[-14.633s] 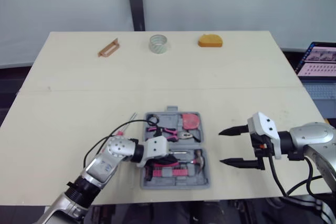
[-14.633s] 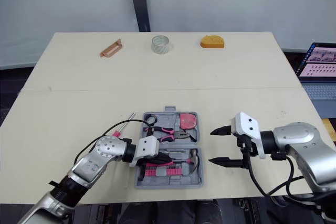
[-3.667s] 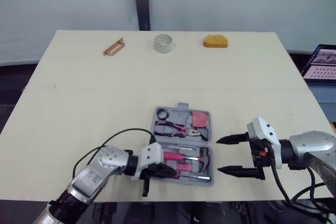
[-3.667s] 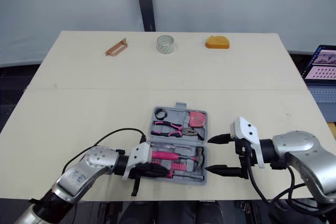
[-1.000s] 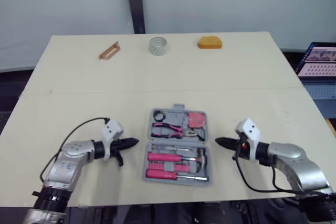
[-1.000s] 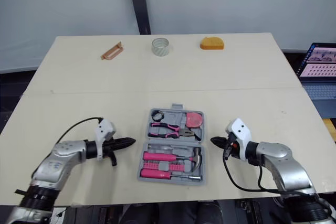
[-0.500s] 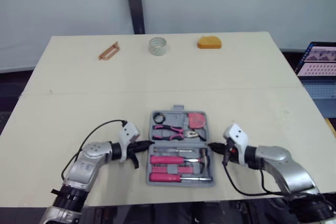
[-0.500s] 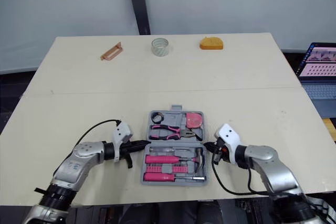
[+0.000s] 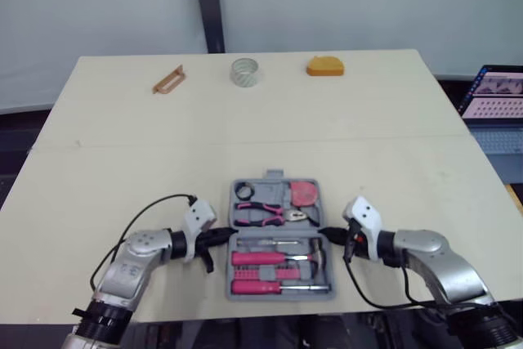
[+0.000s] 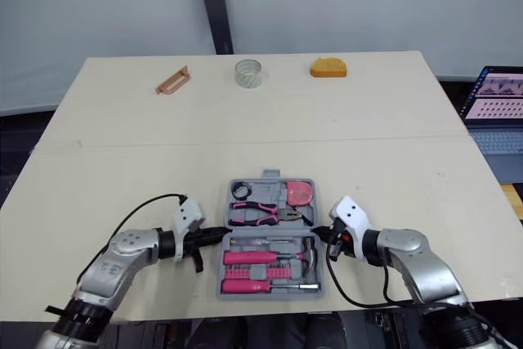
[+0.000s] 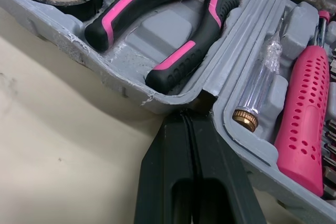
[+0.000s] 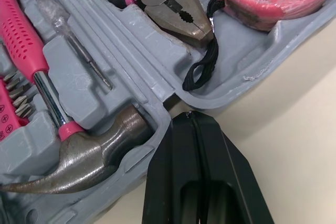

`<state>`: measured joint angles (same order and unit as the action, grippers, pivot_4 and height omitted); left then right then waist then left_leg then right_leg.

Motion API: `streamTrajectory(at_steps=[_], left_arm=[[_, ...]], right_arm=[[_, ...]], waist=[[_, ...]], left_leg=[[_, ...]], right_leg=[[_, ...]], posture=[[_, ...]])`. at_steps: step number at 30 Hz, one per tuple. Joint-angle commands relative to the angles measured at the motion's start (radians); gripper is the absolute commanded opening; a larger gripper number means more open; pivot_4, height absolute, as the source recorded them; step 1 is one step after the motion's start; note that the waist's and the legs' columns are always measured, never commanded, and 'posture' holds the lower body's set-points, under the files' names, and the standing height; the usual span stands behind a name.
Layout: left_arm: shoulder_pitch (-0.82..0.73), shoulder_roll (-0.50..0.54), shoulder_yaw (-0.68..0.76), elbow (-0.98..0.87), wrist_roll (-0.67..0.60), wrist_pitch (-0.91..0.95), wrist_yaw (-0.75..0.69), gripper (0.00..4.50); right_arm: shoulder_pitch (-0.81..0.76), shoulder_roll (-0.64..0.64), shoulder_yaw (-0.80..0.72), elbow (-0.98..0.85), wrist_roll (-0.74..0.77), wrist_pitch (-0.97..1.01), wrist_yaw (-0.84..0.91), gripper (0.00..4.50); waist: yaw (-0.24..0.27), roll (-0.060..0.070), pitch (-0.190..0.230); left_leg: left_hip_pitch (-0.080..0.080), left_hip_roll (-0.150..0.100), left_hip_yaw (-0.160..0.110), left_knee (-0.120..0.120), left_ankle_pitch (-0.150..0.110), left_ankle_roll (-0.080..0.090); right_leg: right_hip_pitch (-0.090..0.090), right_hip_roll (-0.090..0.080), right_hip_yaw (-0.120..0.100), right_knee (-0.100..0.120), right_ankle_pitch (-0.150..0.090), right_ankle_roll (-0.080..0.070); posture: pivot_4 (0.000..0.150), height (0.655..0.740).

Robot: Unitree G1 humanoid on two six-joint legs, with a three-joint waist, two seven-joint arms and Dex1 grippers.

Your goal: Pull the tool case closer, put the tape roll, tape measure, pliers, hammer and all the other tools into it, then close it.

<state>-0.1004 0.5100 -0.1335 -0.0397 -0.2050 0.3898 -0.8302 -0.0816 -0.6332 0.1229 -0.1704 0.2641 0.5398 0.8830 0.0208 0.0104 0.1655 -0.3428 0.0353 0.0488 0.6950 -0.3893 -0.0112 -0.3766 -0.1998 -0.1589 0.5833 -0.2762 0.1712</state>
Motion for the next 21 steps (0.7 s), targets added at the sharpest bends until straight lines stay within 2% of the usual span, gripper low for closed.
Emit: streamTrajectory(at_steps=[1, 21], left_arm=[[0.037, 0.013, -0.014, -0.038, -0.005, 0.012, -0.013, 0.0], [0.114, 0.043, -0.005, -0.093, -0.017, 0.044, -0.006, 0.0]], right_arm=[[0.015, -0.003, 0.019, -0.064, 0.03, 0.014, 0.03, 0.02], [0.047, 0.008, 0.021, -0.095, 0.032, 0.036, 0.024, 0.02]], waist=[[0.0, 0.0, 0.0], [0.0, 0.0, 0.0]], left_leg=[[0.0, 0.0, 0.0, 0.0, 0.0, 0.0], [0.001, 0.0, 0.0, -0.001, 0.0, 0.0]], right_leg=[[0.0, 0.0, 0.0, 0.0, 0.0, 0.0], [0.0, 0.0, 0.0, 0.0, 0.0, 0.0]], posture=[[0.15, 0.74], [0.15, 0.74]])
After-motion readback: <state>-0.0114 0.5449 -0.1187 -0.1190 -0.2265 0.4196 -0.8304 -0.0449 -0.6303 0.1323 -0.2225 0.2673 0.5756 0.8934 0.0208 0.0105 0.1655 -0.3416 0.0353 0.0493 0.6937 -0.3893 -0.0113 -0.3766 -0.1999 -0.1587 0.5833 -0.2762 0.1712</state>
